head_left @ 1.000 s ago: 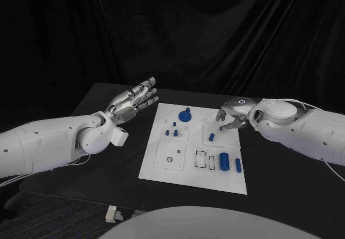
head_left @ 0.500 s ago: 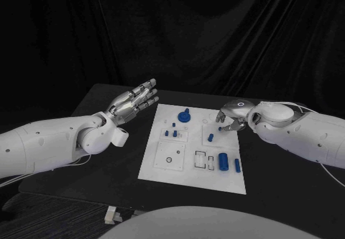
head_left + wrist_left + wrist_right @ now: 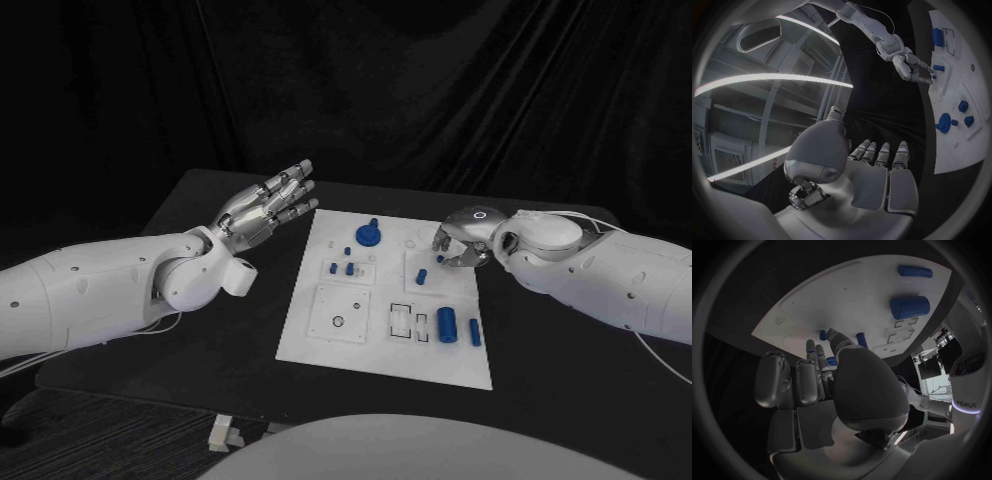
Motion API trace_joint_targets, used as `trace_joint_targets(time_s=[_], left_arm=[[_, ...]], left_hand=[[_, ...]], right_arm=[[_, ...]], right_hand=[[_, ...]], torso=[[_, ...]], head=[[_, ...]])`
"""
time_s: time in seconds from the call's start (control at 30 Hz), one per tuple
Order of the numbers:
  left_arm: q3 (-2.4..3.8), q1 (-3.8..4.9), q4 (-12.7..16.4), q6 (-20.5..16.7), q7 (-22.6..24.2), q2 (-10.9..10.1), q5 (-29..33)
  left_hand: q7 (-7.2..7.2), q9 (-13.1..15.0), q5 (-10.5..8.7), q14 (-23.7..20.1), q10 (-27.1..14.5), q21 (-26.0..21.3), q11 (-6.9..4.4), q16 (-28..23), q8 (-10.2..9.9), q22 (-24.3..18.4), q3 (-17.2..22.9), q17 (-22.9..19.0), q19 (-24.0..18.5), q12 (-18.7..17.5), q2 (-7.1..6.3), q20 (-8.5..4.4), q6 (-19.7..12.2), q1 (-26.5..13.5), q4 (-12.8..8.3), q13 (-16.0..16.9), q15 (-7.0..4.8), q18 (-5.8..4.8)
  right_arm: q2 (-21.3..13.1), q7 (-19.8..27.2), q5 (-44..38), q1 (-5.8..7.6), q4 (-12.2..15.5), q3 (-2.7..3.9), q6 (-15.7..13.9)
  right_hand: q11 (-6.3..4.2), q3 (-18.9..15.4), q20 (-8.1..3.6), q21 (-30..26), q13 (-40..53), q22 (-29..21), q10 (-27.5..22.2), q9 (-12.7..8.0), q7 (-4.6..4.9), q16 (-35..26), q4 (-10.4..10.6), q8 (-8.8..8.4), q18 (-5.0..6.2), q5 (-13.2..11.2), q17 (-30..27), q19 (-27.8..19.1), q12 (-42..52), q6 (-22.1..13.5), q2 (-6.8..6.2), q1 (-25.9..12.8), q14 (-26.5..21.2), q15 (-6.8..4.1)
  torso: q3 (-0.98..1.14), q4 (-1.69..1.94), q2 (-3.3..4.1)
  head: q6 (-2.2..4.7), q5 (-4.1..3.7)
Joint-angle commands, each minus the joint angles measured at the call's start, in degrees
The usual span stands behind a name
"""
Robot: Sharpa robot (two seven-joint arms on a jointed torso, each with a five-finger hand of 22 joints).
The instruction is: Assemble the parts on the task board
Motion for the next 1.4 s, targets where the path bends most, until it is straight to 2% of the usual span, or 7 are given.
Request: trace_joint_targets(time_s=[0.03,0.13,0.4,0.7,1.0,1.23,1.4], left_arm=[[0.06,-0.12,0.02,0.73,3.85,0.15,0.50],[0.06,-0.15,0.09,0.86,3.72,0.11,0.50],[0.06,-0.20,0.10,0.29,3.44,0.00,0.50],[0.06,-0.23,0.03,-0.11,3.11,0.08,0.50],[0.06,-0.28,-0.16,-0.03,2.58,0.23,0.50],[0.06,-0.32,-0.32,0.16,2.12,0.35,0.50],[0.06,-0.34,-0.50,0.32,1.83,0.42,0.50]], left_hand=[[-0.11,0.04,0.41,0.09,0.05,-0.26,0.29,-0.21,0.03,-0.19,-0.33,-0.07,-0.07,-0.19,0.37,-0.12,0.03,0.53,0.00,-0.07,0.20,0.50],[0.15,0.07,1.93,0.09,0.05,-0.26,0.56,-0.21,0.07,-0.22,-0.52,-0.07,-0.07,-0.19,0.95,-0.83,0.21,1.26,-0.09,-0.07,0.28,0.80],[0.77,0.28,4.88,0.09,0.05,-0.19,1.17,-0.21,0.33,0.10,-1.15,-0.07,-0.03,-0.19,1.29,-0.65,1.47,2.88,-0.34,-0.07,0.93,0.94],[1.04,0.31,5.93,0.09,0.05,-0.12,1.55,-0.21,0.38,0.40,-1.40,-0.07,0.03,-0.19,1.31,-0.05,1.81,3.58,-0.47,-0.07,1.69,0.93],[1.71,0.44,7.03,0.09,0.05,-0.05,2.02,-0.21,0.57,0.68,-1.48,-0.07,0.11,-0.19,1.58,0.70,2.67,4.55,-0.87,-0.07,2.48,0.93],[1.85,0.44,8.73,0.09,0.05,-0.01,2.21,-0.21,0.57,0.85,-1.47,-0.07,0.18,-0.19,1.75,1.26,2.75,5.62,-1.65,-0.07,2.94,0.93],[1.94,0.43,10.71,0.09,0.05,0.02,2.39,-0.21,0.54,0.94,-1.35,-0.07,0.23,-0.19,2.01,1.60,2.70,6.81,-2.77,-0.07,3.27,0.94]], right_arm=[[0.26,-0.94,-0.09,-0.34,-0.47,0.03,-1.19],[0.53,-0.71,-0.06,-0.57,-0.90,0.03,-1.43],[1.12,0.04,1.01,-0.89,-1.74,0.03,-2.39],[1.65,0.24,1.33,-1.05,-2.44,0.04,-2.52],[1.93,0.48,1.39,-1.20,-2.69,0.04,-3.47],[1.98,0.32,1.39,-1.22,-2.74,0.04,-3.19],[1.83,0.53,1.40,-1.22,-2.54,0.04,-3.46]], right_hand=[[0.14,0.53,0.40,-0.17,-0.10,9.78,0.35,-0.10,-0.16,0.01,-0.07,0.37,0.75,0.46,0.08,0.71,-0.36,0.43,-0.02,0.79,2.18,0.23],[0.16,1.44,0.48,-0.18,-0.10,9.80,0.32,-0.13,-0.33,0.08,-0.34,0.67,0.77,1.54,0.11,0.70,-0.90,1.49,0.04,0.93,2.17,0.23],[-0.17,3.01,0.48,-0.11,0.02,9.85,1.73,0.47,-0.94,0.28,-0.69,1.87,0.76,2.02,0.30,0.71,-1.02,4.57,0.23,0.92,2.17,0.16],[-0.55,4.17,0.27,-0.09,0.03,9.88,3.20,1.01,-1.25,0.34,-1.04,2.44,0.76,1.76,0.32,0.69,-0.95,6.10,0.35,1.06,2.14,-0.11],[-1.35,5.26,-0.15,-0.39,0.03,9.82,6.21,2.66,-2.22,0.30,-1.45,3.78,0.81,-0.49,0.20,0.51,-1.02,8.97,0.41,0.63,2.01,-0.64],[-1.53,5.78,-0.07,-0.78,0.07,9.73,7.80,3.30,-2.12,0.30,-2.22,4.02,0.84,-0.38,0.18,0.34,-0.95,9.51,0.32,1.21,1.95,-0.37],[-1.45,6.54,0.12,-1.32,0.01,9.60,8.68,3.78,-1.77,0.09,-3.28,4.05,0.93,0.42,-0.18,0.05,-1.18,9.72,0.22,2.24,1.71,-0.20]], torso=[[0.05,0.06,0.10],[0.04,0.05,0.14],[-0.03,0.12,0.09],[-0.04,0.11,0.06],[-0.07,0.14,0.07],[-0.07,0.12,0.07],[-0.08,0.08,0.04]], head=[[0.00,0.05],[0.00,0.17],[0.00,0.03],[0.00,0.16],[0.00,0.06],[0.00,0.23],[0.00,0.57]])
